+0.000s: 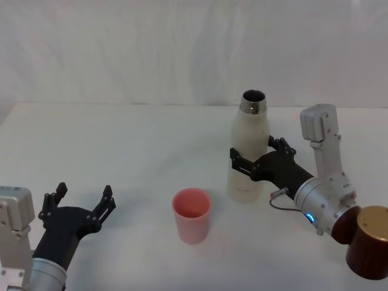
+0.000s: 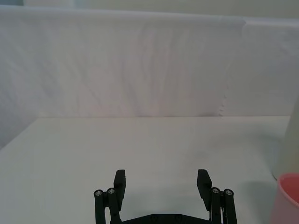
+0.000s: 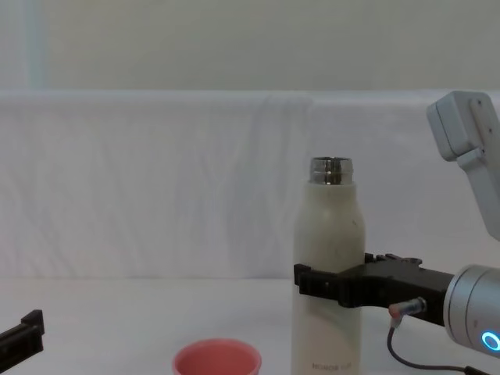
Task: Grasp the thermos with one hand and pour water into the cup lid.
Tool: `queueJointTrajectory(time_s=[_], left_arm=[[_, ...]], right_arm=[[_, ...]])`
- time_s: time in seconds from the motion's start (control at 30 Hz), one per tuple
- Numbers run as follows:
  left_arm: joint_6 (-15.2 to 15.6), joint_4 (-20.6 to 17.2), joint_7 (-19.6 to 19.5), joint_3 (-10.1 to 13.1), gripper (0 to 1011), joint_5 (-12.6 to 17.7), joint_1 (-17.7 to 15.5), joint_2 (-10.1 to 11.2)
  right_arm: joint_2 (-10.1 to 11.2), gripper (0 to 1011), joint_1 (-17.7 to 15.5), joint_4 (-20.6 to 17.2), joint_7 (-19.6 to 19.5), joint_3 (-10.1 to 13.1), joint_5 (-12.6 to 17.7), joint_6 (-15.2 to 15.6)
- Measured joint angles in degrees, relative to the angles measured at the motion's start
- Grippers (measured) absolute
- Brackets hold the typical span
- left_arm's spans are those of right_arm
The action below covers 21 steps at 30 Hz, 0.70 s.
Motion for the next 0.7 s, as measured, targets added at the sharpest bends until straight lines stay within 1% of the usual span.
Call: queueJointTrajectory(time_s=[0.7], left_arm=[[0.0,0.0,0.0,0.0,1001,0.0,0.0,0.0]], right_arm=[[-1.1,1000,1.6,2.4,0.1,0.0,-0.2,-0.9]])
